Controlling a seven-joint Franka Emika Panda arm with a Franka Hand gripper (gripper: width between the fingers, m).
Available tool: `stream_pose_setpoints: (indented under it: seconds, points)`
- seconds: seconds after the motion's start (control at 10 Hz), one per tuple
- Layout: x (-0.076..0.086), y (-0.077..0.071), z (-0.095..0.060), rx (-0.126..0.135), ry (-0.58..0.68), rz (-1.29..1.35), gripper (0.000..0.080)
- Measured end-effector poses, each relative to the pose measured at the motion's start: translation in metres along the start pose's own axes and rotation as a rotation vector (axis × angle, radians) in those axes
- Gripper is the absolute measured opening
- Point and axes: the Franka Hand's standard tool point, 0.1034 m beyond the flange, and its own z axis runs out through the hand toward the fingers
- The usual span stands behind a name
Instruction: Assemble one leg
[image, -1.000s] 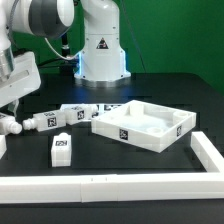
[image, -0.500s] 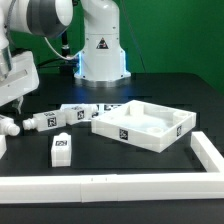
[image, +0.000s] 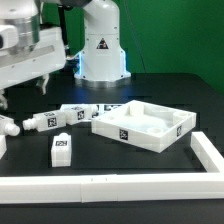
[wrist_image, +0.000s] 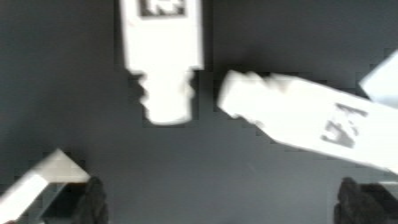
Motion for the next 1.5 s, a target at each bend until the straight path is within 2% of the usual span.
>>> stream_pose_setpoints:
  seconds: [0.1,0.2,0.3,0.4,0.6,0.7,0.8,1.0,1.1,1.2,1.5]
  points:
    - [0.021,-0.009,-0.007,-0.012,0.011,-0.008,0.0649]
    - [0.016,-0.007,0.008,0.009,0.019,-0.041,0.0649]
    - [0.011,0.002,0.018,0.02,0.006,-0.013,0.0649]
    - [0.017,0.0,0.012,0.011,0.012,-0.023,0.0649]
    - [0.022,-0.004,0.011,0.01,0.013,-0.005,0.0649]
    - [0.043,-0.023,0.008,0.013,0.015,0.041,0.0649]
    - [0.072,-0.043,0.004,0.01,0.019,0.037,0.0649]
    - [0.123,-0.069,0.004,-0.018,0.052,0.11,0.0649]
    - [0.146,-0.076,0.008,-0.038,0.08,0.128,0.0649]
    - [0.156,-0.08,0.012,-0.044,0.089,0.123,0.0649]
    - [0.153,-0.078,0.013,-0.042,0.087,0.126,0.0649]
